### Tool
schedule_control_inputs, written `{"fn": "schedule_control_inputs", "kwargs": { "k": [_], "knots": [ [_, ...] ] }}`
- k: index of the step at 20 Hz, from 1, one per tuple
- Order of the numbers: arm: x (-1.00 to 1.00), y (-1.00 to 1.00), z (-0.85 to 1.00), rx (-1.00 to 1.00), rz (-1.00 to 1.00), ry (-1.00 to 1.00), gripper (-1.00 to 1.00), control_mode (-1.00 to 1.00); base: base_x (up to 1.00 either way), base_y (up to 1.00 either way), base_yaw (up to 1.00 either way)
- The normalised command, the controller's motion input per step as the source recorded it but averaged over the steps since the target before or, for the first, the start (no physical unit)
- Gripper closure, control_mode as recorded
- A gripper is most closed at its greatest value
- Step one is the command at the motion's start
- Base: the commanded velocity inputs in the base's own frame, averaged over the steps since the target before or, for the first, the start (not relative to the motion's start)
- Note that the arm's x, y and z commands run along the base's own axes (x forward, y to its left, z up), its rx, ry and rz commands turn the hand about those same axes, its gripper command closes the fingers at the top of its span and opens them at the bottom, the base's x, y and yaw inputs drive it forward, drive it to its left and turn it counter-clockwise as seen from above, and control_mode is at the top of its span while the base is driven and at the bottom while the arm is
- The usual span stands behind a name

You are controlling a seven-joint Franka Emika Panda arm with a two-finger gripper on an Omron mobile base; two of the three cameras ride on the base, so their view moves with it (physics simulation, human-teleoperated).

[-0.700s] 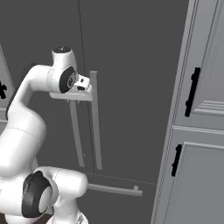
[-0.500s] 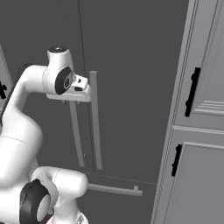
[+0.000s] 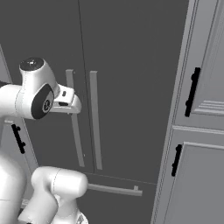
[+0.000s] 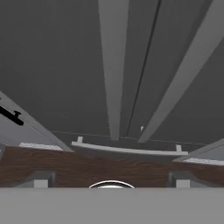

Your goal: Grab a lemon wedge from the fridge and one ice cube from the ice bowl, and put them in the glass of lemonade.

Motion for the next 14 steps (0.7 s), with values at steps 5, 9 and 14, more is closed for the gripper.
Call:
{"fn": "schedule_control_inputs", "kwargs": {
  "k": [5, 9, 14],
  "knots": [
    [-0.07, 0.02, 0.00, 0.00, 0.00, 0.02, -1.00, -1.00, 0.00, 0.00, 0.00],
    [-0.50, 0.01, -0.02, 0.00, -0.01, 0.00, -1.00, -1.00, 0.00, 0.00, 0.00],
    [-0.24, 0.01, -0.03, 0.00, 0.00, 0.00, -1.00, 1.00, -0.54, 0.13, 0.00]
  ]
}}
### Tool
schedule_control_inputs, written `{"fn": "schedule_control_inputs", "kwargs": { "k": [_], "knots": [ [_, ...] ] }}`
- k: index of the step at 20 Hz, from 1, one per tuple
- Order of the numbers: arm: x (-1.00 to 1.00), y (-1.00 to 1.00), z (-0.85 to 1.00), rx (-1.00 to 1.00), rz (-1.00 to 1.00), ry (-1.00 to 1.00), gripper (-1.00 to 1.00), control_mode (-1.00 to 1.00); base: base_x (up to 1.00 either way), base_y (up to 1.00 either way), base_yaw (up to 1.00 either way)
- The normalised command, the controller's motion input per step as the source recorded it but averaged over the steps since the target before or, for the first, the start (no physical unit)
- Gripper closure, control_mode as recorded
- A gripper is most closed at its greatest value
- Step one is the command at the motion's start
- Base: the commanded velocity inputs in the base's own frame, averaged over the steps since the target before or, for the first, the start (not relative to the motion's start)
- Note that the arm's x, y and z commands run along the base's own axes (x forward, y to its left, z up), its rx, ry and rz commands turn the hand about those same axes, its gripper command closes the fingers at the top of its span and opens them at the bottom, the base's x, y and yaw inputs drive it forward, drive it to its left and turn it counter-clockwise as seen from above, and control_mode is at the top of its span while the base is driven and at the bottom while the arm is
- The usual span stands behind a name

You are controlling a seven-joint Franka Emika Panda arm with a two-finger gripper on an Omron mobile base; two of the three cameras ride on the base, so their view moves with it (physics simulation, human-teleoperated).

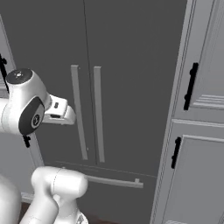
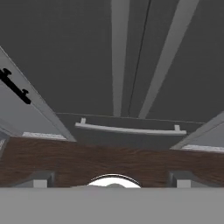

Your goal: Grab a lemon wedge from the fridge and one ice cube from the ice bowl, and put them in the glass of lemonade.

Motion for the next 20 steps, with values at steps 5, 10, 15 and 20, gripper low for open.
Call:
{"fn": "schedule_control_inputs", "kwargs": {
  "k": [5, 10, 15, 20],
  "knots": [
    [0.00, 0.00, 0.00, 0.00, 0.00, 0.00, -1.00, 1.00, -0.90, 0.18, 0.00],
    [0.00, 0.00, 0.00, 0.00, 0.00, 0.00, -1.00, 1.00, -0.43, 0.05, 0.00],
    [0.00, 0.00, 0.00, 0.00, 0.00, 0.00, -1.00, 1.00, -0.52, -0.01, -0.01],
    [0.00, 0.00, 0.00, 0.00, 0.00, 0.00, -1.00, 1.00, 0.11, -0.54, -0.61]
  ]
}}
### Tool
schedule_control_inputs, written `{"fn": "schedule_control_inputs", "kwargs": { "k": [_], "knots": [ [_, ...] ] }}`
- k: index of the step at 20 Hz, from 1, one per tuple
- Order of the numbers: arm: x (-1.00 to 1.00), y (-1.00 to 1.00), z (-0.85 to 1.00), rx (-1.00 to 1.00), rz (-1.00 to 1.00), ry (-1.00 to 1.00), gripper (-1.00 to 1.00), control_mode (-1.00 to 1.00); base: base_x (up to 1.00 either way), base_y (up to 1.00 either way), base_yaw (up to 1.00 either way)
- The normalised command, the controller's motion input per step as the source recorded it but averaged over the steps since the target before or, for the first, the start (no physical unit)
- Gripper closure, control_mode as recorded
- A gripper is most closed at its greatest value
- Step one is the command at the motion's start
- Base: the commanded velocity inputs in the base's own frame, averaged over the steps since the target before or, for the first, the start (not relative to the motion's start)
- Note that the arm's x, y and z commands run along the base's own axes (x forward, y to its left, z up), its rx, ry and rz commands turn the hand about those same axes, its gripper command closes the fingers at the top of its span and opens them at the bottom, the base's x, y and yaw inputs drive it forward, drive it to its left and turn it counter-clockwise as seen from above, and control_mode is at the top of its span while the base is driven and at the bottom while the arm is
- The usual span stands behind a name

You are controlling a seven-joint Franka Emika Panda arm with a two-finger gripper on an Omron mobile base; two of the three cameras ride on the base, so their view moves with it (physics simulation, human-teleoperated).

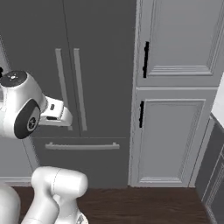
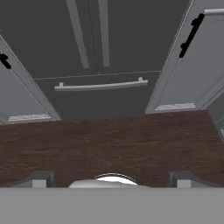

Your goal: Grab a lemon wedge from the fridge and one ice cube from the ice bowl, and put them in the glass of lemonade.

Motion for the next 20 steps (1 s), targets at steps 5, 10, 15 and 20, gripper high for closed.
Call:
{"fn": "schedule_control_inputs", "kwargs": {
  "k": [5, 10, 15, 20],
  "knots": [
    [0.00, 0.00, 0.00, 0.00, 0.00, 0.00, -1.00, 1.00, 0.00, -0.55, -0.79],
    [0.00, 0.00, 0.00, 0.00, 0.00, 0.00, -1.00, 1.00, 0.24, -0.76, -0.61],
    [0.00, 0.00, 0.00, 0.00, 0.00, 0.00, -1.00, 1.00, 0.95, -0.62, -0.05],
    [0.00, 0.00, 0.00, 0.00, 0.00, 0.00, -1.00, 1.00, 0.72, -0.14, -0.25]
  ]
}}
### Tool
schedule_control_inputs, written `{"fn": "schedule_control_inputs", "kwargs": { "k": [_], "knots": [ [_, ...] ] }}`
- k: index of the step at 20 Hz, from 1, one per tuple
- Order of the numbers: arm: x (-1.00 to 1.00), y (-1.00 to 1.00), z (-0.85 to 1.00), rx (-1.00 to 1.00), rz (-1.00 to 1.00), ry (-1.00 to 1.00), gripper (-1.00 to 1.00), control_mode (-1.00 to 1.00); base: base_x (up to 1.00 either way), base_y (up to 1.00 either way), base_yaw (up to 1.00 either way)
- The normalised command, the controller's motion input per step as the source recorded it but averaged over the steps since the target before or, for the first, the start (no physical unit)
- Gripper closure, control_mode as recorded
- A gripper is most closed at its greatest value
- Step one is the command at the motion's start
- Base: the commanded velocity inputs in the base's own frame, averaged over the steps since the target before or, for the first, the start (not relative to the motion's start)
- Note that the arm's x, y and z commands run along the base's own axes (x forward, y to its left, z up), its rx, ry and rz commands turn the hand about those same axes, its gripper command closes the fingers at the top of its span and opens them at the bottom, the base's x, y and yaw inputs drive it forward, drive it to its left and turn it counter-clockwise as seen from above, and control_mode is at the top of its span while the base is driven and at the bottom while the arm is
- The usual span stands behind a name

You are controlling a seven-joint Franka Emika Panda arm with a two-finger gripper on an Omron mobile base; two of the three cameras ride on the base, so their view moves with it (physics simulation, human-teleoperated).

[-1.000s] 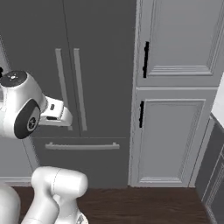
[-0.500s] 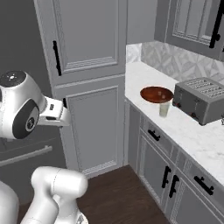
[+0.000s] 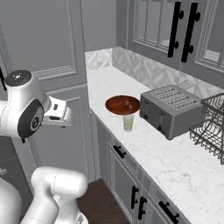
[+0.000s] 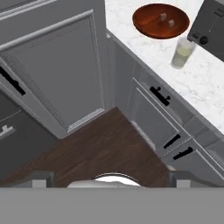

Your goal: Grab a lemon wedge from the fridge and one ice cube from the ice bowl, and put them in the glass of lemonade.

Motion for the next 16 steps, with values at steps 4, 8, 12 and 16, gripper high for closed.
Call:
{"fn": "schedule_control_inputs", "kwargs": {
  "k": [4, 8, 12, 16],
  "knots": [
    [0.00, 0.00, 0.00, 0.00, 0.00, 0.00, -1.00, 1.00, 0.59, 0.34, -0.50],
    [0.00, 0.00, 0.00, 0.00, 0.00, 0.00, -1.00, 1.00, 0.66, -0.13, -0.16],
    [0.00, 0.00, 0.00, 0.00, 0.00, 0.00, -1.00, 1.00, 0.45, -0.39, 0.00],
    [0.00, 0.00, 0.00, 0.00, 0.00, 0.00, -1.00, 1.00, 0.69, -0.01, -0.07]
  ]
}}
